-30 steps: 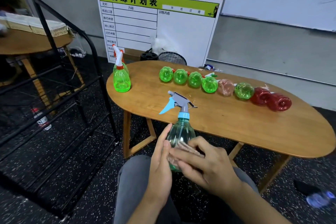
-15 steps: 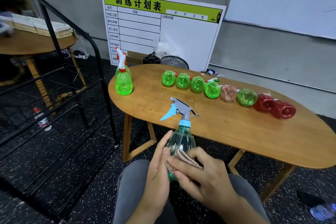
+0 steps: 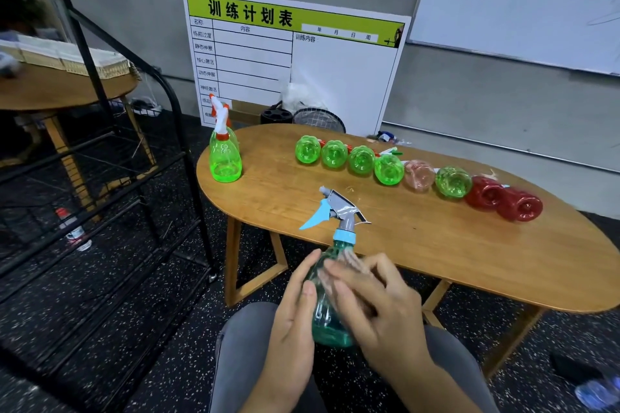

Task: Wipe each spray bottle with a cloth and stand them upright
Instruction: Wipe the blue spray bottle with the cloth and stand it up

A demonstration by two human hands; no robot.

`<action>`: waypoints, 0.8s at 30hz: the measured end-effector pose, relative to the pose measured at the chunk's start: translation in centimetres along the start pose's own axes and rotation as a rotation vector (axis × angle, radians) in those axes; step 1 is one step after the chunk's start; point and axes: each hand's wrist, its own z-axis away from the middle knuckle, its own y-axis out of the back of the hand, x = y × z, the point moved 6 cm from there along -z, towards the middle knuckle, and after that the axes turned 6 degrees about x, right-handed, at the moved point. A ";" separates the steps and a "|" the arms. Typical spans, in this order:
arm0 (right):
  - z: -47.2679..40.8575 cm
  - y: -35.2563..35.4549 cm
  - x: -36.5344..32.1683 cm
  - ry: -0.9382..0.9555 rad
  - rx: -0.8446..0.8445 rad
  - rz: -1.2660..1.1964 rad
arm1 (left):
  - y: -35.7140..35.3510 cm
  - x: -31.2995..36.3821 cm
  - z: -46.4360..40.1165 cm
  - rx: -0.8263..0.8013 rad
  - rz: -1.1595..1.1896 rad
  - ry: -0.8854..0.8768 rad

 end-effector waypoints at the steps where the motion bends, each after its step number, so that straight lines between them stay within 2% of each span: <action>1: 0.8 -0.1 -0.6 0.073 -0.039 0.010 | 0.1 0.0 0.0 -0.002 -0.005 0.005; 4: 2.4 0.1 -1.4 0.274 -0.096 0.087 | 0.2 0.0 0.1 -0.019 -0.010 0.030; 6: 2.1 0.4 -1.4 0.303 -0.093 0.095 | 0.1 0.1 0.2 -0.015 -0.022 0.029; 8: 1.0 0.6 -0.7 0.217 -0.060 0.052 | 0.0 0.2 0.3 -0.020 -0.045 0.022; 11: -1.3 1.2 1.4 -0.058 0.054 -0.051 | -0.3 0.3 0.4 -0.039 -0.051 0.018; 13: -2.2 1.2 2.3 -0.179 0.057 -0.120 | -0.2 0.1 0.5 -0.032 -0.071 0.021; 16: -2.4 0.9 2.2 -0.237 0.010 -0.190 | 0.2 -0.2 0.3 0.010 -0.065 0.048; 21: -2.2 1.5 2.3 -0.310 0.146 -0.278 | 0.0 -0.5 0.1 -0.019 0.028 0.133; 24: -2.1 1.3 2.7 -0.378 0.167 -0.319 | -0.1 -0.5 0.1 -0.045 0.059 0.151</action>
